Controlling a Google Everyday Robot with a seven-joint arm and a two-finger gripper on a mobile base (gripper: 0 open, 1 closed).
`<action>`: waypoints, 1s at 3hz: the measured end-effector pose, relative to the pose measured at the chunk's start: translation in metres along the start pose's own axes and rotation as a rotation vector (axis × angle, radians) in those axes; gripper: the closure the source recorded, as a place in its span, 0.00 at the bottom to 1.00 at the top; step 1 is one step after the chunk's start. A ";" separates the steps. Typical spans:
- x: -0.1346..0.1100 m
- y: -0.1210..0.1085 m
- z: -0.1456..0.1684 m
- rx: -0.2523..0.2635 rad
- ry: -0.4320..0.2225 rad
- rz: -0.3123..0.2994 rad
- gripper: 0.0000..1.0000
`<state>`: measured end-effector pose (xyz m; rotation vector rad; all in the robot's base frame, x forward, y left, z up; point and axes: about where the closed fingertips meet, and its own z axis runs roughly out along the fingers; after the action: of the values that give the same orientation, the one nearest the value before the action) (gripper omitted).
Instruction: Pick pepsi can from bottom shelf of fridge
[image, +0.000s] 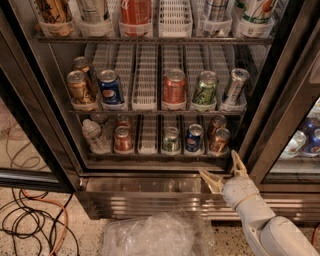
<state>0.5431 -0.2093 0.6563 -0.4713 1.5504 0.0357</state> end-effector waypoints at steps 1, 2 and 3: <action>0.007 0.001 0.013 0.022 -0.024 -0.089 0.18; 0.013 0.001 0.040 0.023 -0.062 -0.181 0.07; 0.005 -0.002 0.068 0.033 -0.114 -0.225 0.02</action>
Offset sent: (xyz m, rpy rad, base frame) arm 0.0765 0.0164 -0.0223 -0.2500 -0.2034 0.0180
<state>0.6084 -0.1909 0.6489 -0.6049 1.3766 -0.1337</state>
